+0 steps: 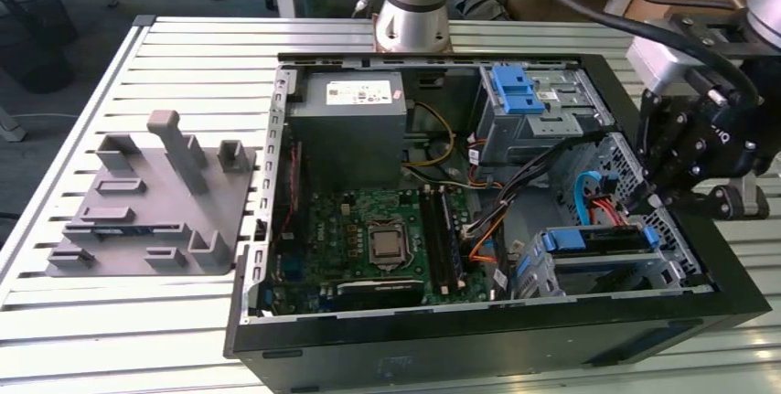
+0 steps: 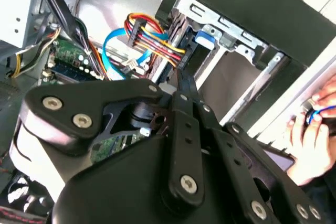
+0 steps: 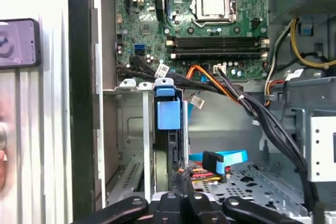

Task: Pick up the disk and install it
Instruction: 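Insert the second disk wire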

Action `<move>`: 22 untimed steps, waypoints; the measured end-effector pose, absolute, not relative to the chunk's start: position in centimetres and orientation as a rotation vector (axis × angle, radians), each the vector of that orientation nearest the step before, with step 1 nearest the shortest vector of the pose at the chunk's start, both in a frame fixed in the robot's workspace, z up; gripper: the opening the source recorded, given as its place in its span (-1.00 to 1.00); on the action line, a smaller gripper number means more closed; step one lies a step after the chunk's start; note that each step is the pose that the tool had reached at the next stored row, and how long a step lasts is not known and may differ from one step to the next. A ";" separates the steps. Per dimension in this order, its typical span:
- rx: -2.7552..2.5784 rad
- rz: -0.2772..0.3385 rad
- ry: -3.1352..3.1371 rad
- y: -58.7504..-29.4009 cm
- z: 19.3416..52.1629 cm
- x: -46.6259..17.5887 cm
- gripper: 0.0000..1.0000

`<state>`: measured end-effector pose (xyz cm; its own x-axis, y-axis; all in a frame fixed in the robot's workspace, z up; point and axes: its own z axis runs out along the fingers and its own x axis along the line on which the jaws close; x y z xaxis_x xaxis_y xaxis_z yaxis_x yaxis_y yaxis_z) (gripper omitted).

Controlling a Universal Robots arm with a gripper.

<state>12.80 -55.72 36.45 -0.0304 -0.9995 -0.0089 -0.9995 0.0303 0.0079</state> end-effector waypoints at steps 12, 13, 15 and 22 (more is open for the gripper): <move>-2.185 0.013 2.252 -55.7 37.5 10.9 -0.79; -2.185 0.013 2.252 -55.7 37.8 10.9 -0.79; -2.185 0.013 2.252 -55.7 38.2 10.9 -0.79; -2.185 0.013 2.252 -55.0 38.6 10.8 -0.79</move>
<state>10.83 -54.97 38.61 -0.0302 -0.9995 -0.0088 -0.9995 0.0302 0.0028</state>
